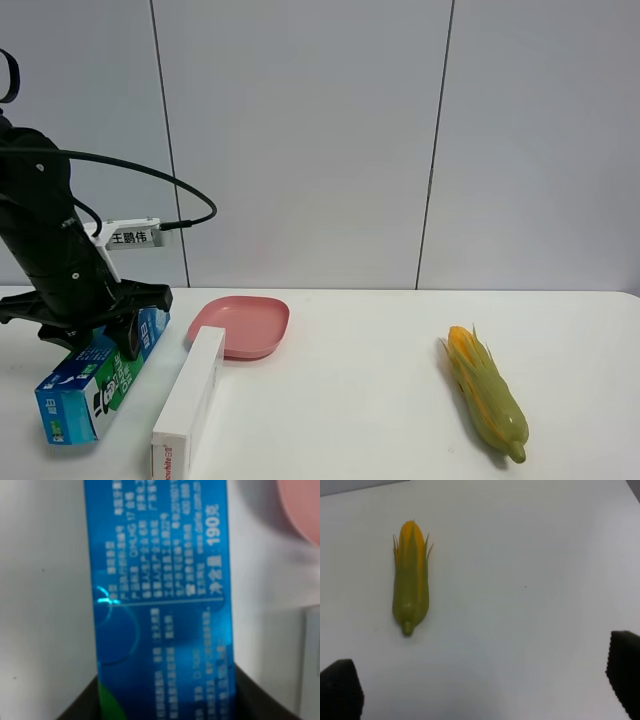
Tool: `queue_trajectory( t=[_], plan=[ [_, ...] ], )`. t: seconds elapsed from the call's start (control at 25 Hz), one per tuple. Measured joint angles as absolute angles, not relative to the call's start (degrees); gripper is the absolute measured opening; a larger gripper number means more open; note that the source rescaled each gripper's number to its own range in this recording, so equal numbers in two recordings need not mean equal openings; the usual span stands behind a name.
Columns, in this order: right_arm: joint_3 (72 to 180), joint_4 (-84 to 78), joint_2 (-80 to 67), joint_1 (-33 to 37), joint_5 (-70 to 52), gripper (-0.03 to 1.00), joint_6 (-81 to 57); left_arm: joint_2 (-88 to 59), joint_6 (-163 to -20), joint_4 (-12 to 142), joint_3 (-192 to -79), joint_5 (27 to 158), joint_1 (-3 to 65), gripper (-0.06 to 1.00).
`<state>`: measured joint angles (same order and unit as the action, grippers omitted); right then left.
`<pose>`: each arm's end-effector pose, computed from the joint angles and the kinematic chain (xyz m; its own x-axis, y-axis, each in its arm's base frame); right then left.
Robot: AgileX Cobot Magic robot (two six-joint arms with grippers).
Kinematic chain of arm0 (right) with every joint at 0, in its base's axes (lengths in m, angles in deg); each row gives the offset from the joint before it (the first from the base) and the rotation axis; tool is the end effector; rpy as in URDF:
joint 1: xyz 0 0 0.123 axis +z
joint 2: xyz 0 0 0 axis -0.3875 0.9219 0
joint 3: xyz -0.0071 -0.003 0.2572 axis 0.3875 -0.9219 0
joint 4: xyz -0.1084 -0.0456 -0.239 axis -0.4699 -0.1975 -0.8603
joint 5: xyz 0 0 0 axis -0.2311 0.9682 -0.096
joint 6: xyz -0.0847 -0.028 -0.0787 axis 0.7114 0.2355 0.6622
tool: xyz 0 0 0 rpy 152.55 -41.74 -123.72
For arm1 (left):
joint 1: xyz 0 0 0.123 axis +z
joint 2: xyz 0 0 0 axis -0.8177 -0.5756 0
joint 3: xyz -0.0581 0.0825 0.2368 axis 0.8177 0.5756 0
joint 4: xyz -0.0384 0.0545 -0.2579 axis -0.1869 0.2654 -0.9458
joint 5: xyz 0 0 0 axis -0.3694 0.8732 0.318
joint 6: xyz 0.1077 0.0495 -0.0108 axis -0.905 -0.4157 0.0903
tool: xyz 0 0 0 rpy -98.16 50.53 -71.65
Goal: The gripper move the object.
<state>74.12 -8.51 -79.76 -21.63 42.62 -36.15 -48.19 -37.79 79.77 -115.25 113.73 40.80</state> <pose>0.0617 0.0055 0.2690 -0.4631 0.0361 -0.8856 -0.0310 0.9979 0.0569 0.3562 -0.0880 0.0845 -0.9232 -0.1010 -0.3708 -0.0616 0.9912 -0.1167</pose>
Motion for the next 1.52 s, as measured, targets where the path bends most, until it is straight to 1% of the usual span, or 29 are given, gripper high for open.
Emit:
queue_trajectory(
  t=[0.8, 0.84, 0.88, 0.92, 0.96, 1.0, 1.04, 1.08, 1.12, 1.2, 1.52],
  plan=[
    [74.1, -8.5, -79.8, -21.6, 42.6, 1.0, -36.1, -50.1, -36.1, 77.5, -115.2, 112.9, 40.8, 0.01],
    [74.1, -8.5, -79.8, -21.6, 42.6, 1.0, -36.1, -50.1, -36.4, 77.4, -115.2, 112.9, 40.8, 0.04],
    [74.1, -8.5, -79.8, -21.6, 42.6, 1.0, -36.1, -50.1, -36.7, 77.4, -115.2, 113.0, 40.8, 0.13],
    [74.1, -8.5, -79.8, -21.6, 42.6, 1.0, -36.1, -50.1, -37.1, 77.4, -115.2, 113.0, 40.8, 0.3],
    [74.1, -8.5, -79.8, -21.6, 42.6, 1.0, -36.1, -50.1, -37.4, 77.3, -115.2, 113.0, 40.8, 0.5],
    [74.1, -8.5, -79.8, -21.6, 42.6, 1.0, -36.1, -50.1, -37.6, 77.3, -115.2, 113.0, 40.8, 0.67],
    [74.1, -8.5, -79.8, -21.6, 42.6, 1.0, -36.1, -50.1, -37.6, 77.3, -115.2, 113.0, 40.8, 0.81],
    [74.1, -8.5, -79.8, -21.6, 42.6, 1.0, -36.1, -50.1, -37.6, 77.3, -115.2, 113.0, 40.8, 0.89],
    [74.1, -8.5, -79.8, -21.6, 42.6, 1.0, -36.1, -50.1, -37.7, 77.3, -115.2, 113.0, 40.8, 0.94],
    [74.1, -8.5, -79.8, -21.6, 42.6, 1.0, -36.1, -50.1, -37.7, 77.3, -115.2, 113.1, 40.8, 0.98],
    [74.1, -8.5, -79.8, -21.6, 42.6, 1.0, -36.1, -47.7, -39.7, 77.7, -115.2, 114.1, 40.8, 0.99]
  ],
)
